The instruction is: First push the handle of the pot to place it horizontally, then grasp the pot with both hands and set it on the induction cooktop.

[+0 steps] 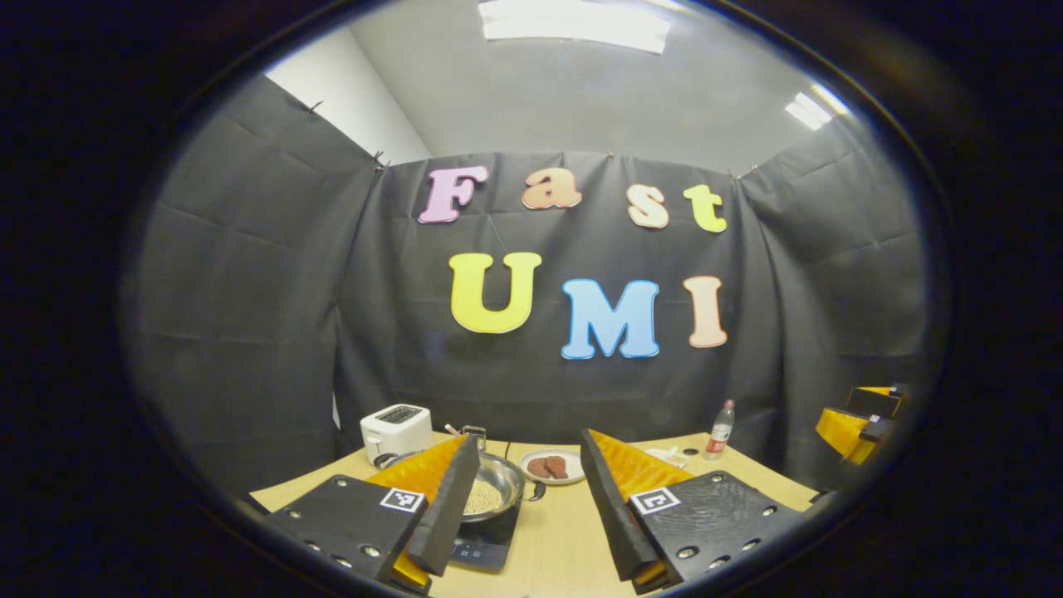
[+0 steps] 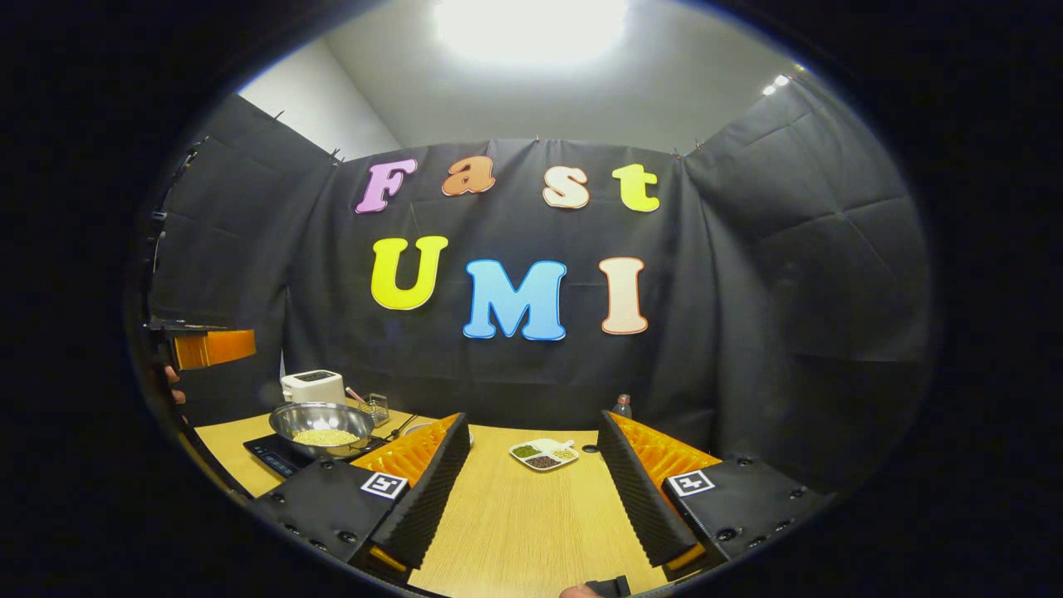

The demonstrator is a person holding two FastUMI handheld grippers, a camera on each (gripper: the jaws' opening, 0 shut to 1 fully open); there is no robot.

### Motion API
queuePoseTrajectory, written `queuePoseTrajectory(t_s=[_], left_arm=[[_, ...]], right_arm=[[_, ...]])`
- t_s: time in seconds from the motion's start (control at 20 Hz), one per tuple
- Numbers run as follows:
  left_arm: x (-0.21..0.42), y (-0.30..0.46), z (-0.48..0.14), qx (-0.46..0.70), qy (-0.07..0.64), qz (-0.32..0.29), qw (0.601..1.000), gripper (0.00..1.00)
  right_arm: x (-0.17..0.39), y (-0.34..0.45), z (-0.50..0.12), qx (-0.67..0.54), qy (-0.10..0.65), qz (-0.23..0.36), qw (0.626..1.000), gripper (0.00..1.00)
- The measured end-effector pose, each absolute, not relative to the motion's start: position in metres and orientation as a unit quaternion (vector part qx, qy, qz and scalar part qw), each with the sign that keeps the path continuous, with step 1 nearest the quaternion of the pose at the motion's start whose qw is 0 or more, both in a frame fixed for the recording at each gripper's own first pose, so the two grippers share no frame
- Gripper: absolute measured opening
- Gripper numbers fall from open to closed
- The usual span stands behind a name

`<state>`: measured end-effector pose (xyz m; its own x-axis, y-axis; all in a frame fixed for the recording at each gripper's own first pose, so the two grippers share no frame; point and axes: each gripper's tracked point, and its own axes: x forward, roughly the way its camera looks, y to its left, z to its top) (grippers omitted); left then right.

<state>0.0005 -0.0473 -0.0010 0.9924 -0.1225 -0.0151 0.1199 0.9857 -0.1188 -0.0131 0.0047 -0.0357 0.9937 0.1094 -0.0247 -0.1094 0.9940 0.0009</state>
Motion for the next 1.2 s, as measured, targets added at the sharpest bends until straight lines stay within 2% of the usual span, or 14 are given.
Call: queuePoseTrajectory(t_s=[0.05,0.3,0.35,0.45,0.5,0.65,0.8,0.85,1.2], left_arm=[[-0.01,-0.045,0.004,-0.056,0.007,-0.062,0.996,0.75],[-0.025,-0.021,0.006,-0.059,-0.003,-0.057,0.997,0.72],[-0.025,-0.015,0.005,-0.061,-0.003,-0.056,0.997,0.72],[-0.026,-0.002,0.005,-0.062,-0.004,-0.052,0.997,0.74],[-0.025,0.005,0.005,-0.062,-0.007,-0.049,0.997,0.71],[-0.023,0.015,0.007,-0.061,-0.009,-0.048,0.997,0.72],[-0.022,0.018,0.013,-0.056,-0.017,-0.05,0.997,0.75],[-0.021,0.017,0.016,-0.054,-0.021,-0.052,0.997,0.72],[-0.018,0.007,0.02,-0.051,-0.026,-0.06,0.997,0.72]], right_arm=[[-0.017,0.004,-0.038,0.004,0.016,0.054,0.998,0.98],[-0.031,0.0,-0.028,0.015,0.021,0.027,0.999,0.98],[-0.033,0.003,-0.025,0.017,0.021,0.026,0.999,0.93],[-0.037,0.006,-0.018,0.012,0.016,0.023,1.0,0.93],[-0.038,0.007,-0.014,0.007,0.011,0.022,1.0,0.93],[-0.041,0.013,-0.005,0.0,0.005,0.021,1.0,0.92],[-0.038,0.017,0.001,0.001,-0.003,0.02,1.0,0.93],[-0.037,0.019,0.002,0.001,-0.003,0.02,1.0,1.0],[-0.032,0.02,0.0,-0.002,-0.001,0.021,1.0,0.98]])
